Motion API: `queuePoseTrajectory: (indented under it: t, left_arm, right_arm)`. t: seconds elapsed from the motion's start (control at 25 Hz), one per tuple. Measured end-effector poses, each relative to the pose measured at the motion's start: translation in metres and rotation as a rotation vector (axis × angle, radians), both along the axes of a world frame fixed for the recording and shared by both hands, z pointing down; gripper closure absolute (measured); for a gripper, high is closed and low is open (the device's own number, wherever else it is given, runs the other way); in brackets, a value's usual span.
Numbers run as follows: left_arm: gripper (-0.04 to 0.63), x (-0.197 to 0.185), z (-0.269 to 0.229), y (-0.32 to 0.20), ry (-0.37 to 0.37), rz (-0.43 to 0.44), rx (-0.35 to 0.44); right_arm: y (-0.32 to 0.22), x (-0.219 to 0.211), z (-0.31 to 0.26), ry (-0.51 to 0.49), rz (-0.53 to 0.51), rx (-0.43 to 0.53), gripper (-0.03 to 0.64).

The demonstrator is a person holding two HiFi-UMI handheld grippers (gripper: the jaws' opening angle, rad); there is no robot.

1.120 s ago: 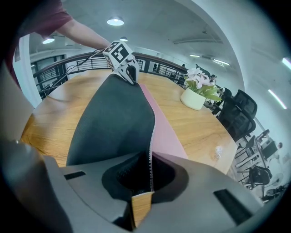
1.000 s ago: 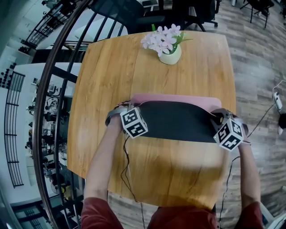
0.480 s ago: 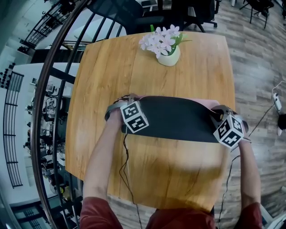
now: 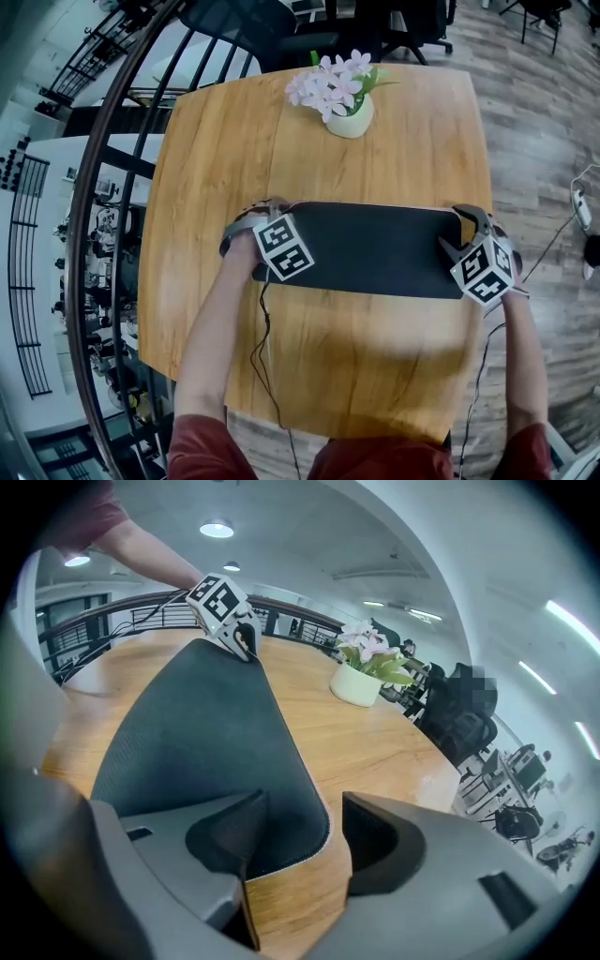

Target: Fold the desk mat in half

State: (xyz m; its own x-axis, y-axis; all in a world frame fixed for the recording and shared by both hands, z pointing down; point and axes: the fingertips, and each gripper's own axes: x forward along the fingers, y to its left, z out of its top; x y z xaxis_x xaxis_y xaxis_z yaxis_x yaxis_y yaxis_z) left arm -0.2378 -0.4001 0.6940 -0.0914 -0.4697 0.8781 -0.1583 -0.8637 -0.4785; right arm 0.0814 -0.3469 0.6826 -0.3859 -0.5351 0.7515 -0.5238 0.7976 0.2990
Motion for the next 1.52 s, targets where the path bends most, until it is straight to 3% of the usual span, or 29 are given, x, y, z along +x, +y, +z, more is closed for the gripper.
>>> queuePoseTrajectory:
  t: [0.32, 0.68, 1.2, 1.52]
  left_arm:
    - [0.445, -0.003, -0.011, -0.006, 0.041, -0.061, 0.086]
    - [0.434, -0.006, -0.032, -0.001, 0.106, -0.123, 0.141]
    - [0.431, 0.044, -0.093, 0.073, 0.385, -0.184, 0.195]
    - [0.430, 0.073, -0.142, 0.131, 0.615, -0.260, 0.281]
  right_arm:
    - [0.000, 0.006, -0.003, -0.040, 0.054, 0.005, 0.330]
    - [0.006, 0.009, -0.007, -0.035, 0.098, 0.025, 0.330]
    - [0.070, -0.003, -0.071, -0.248, 0.244, 0.053, 0.332]
    - [0.114, -0.003, -0.124, -0.355, 0.303, 0.120, 0.334]
